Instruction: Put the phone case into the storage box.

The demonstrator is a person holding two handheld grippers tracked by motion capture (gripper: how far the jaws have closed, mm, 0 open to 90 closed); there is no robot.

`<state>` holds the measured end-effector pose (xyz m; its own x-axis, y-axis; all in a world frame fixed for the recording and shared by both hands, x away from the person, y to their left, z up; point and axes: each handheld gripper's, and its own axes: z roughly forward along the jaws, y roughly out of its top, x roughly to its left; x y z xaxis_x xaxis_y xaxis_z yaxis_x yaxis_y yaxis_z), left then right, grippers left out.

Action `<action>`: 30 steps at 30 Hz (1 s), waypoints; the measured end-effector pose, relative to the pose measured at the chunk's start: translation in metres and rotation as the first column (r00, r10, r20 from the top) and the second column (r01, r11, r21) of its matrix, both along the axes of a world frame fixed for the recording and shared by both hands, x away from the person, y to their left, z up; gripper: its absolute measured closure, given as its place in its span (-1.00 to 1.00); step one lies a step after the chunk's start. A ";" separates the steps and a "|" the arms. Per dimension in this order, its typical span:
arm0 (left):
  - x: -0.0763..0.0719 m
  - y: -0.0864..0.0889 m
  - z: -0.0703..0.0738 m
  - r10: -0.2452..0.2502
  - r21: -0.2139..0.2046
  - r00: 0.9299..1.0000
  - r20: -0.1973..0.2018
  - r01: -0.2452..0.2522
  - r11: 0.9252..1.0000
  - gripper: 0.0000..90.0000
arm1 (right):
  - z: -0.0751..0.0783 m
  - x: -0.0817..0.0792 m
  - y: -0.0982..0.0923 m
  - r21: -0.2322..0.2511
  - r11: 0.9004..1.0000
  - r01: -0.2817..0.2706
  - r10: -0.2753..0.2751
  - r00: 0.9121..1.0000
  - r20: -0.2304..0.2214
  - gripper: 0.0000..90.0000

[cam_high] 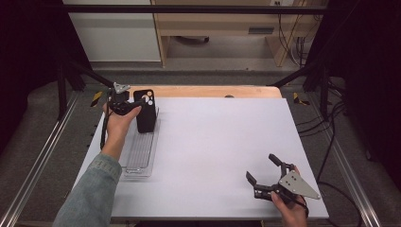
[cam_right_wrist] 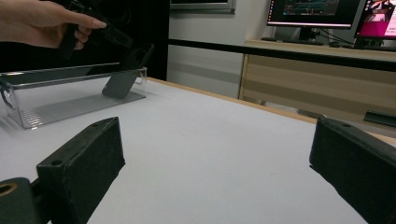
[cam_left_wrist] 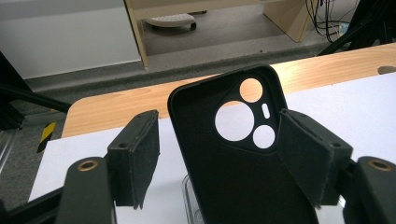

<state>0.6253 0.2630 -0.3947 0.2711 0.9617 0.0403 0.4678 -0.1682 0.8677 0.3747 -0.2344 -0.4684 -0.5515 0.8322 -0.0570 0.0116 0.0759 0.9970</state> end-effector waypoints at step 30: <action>-0.002 -0.009 0.001 -0.024 -0.046 1.000 0.016 0.025 0.999 -0.84 | 0.000 0.000 0.000 0.002 1.000 0.001 -0.001 1.000 -0.003 -0.93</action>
